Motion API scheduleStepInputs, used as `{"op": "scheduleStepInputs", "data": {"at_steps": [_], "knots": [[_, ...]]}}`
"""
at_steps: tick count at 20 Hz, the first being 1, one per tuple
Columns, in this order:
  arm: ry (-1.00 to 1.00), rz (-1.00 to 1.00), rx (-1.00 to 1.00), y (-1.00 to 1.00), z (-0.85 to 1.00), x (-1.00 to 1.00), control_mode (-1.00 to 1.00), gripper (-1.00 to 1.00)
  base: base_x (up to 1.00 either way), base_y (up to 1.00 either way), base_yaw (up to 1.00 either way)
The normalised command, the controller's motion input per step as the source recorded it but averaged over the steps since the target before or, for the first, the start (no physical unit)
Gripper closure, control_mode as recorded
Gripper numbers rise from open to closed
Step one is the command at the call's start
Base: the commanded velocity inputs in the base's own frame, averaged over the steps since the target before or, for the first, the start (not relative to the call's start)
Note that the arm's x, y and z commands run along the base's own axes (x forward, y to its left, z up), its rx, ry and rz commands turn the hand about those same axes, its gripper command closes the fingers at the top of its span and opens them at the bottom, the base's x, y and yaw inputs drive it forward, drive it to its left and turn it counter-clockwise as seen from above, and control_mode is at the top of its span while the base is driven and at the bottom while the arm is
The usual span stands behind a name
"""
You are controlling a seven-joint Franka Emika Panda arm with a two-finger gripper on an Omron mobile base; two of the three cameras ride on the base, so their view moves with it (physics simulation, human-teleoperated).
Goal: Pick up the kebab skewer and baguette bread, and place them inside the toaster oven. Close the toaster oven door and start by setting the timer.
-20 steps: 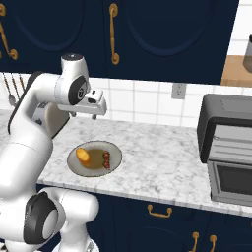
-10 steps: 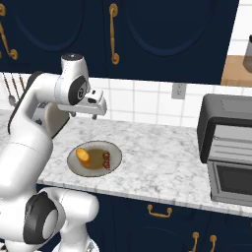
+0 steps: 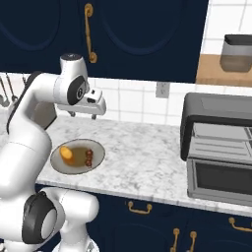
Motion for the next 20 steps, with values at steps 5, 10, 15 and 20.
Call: {"op": "scheduleStepInputs", "data": {"at_steps": [5, 10, 15, 20], "knots": [[0.00, 0.00, 0.00, 0.00, 0.00, 0.00, 1.00, -1.00, 0.00, -0.54, 0.00], [0.00, 0.00, 0.00, 0.00, 0.00, 0.00, 1.00, -1.00, 0.00, -0.54, 0.00], [0.00, 0.00, 0.00, 0.00, 0.00, 0.00, 1.00, -1.00, 0.00, -0.52, 0.00], [0.00, 0.00, 0.00, 0.00, 0.00, 0.00, 1.00, -1.00, 0.00, -0.10, 0.00]]}}
